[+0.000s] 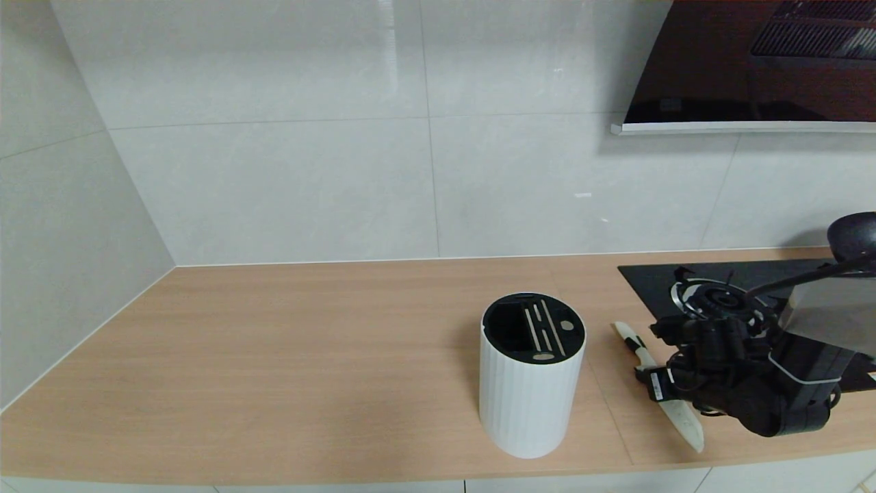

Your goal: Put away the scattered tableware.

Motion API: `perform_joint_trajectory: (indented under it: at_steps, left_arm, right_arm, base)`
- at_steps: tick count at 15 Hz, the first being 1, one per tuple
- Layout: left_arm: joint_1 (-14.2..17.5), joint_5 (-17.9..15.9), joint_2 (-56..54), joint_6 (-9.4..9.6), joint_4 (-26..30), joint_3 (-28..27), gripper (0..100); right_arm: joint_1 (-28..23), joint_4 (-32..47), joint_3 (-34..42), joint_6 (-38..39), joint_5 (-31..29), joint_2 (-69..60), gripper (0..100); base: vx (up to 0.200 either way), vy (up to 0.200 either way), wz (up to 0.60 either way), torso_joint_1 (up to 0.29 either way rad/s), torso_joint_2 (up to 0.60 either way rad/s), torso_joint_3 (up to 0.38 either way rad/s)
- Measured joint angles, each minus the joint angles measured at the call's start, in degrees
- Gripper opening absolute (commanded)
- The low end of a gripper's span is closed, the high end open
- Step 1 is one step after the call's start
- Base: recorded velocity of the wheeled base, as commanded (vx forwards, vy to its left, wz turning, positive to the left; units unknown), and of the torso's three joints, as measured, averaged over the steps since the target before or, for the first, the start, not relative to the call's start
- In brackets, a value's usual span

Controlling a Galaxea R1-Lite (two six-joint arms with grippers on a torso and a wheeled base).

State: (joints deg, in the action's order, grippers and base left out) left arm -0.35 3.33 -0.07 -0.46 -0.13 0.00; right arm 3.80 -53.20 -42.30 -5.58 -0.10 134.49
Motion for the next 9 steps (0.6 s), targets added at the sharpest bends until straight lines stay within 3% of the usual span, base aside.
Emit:
perform_joint_trajectory:
  at_steps: [9]
  left_arm:
    - [0.0,0.1,0.0,0.13,-0.9,0.0,100]
  right_arm:
    - [0.0,0.7,2.3,2.6,-1.2,-12.0,0]
  base:
    - [0.000,0.000,0.00,0.000,0.00,0.000]
